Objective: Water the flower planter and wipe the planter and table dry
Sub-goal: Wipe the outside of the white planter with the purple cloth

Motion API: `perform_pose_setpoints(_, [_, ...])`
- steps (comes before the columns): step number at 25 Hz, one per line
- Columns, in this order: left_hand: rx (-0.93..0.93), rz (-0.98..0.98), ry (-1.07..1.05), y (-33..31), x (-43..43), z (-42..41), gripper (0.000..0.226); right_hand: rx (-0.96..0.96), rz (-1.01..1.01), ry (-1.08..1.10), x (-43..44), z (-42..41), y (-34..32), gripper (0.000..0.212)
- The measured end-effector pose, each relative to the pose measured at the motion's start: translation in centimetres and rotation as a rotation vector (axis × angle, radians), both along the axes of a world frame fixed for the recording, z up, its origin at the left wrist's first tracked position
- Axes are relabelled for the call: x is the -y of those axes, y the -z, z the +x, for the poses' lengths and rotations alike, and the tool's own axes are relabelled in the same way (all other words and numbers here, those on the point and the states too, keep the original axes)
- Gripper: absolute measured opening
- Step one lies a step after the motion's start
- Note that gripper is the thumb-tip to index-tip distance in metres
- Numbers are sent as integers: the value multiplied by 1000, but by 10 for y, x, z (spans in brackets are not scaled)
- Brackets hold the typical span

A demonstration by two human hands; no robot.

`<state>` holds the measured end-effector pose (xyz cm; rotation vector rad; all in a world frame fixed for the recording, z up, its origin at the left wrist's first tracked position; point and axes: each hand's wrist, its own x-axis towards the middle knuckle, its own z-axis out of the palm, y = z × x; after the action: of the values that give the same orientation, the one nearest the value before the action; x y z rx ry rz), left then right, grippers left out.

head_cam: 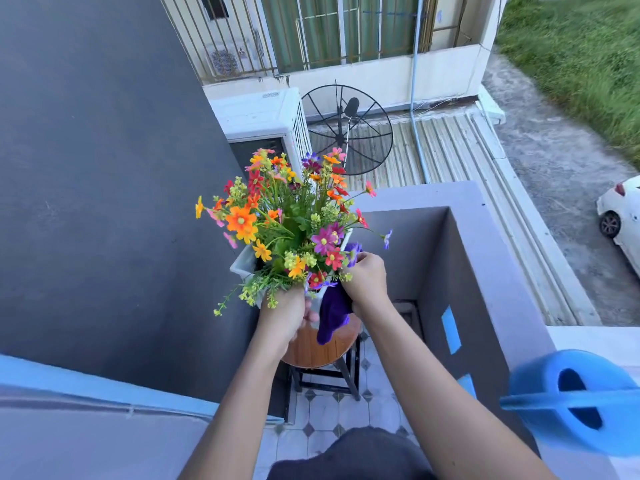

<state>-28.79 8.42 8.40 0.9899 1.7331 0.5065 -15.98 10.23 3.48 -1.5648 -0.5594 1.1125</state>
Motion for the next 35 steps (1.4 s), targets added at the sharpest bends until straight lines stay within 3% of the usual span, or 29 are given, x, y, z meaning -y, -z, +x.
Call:
perform_pose_setpoints(3, [10,24,-14,-5,-3,-2,29,-50,35,0,3,-9,2,17])
perform_pose_setpoints(7, [160,57,-105,-16,-14,-8,36,-56,284,22,22,-35,4,22])
perform_pose_setpoints(14, [243,104,-86,-32,-25,-14,34,454,659,-139,54,-59,40,25])
perform_pose_setpoints(20, [241,108,-101,-43,-27,-19,32,408,505,-142,59,-62,72,26])
perform_pose_setpoints(25, [220,116,-102,-41,-24,-21,32,463,681,-71,42,-62,34,20])
perform_pose_setpoints(28, [249,101,-80,-43,-23,-24,31,461,687,1,32,-61,17,17])
perform_pose_setpoints(35, [340,133,-56,-57,-17,-29,35,449,466,159,-17,-12,10,28])
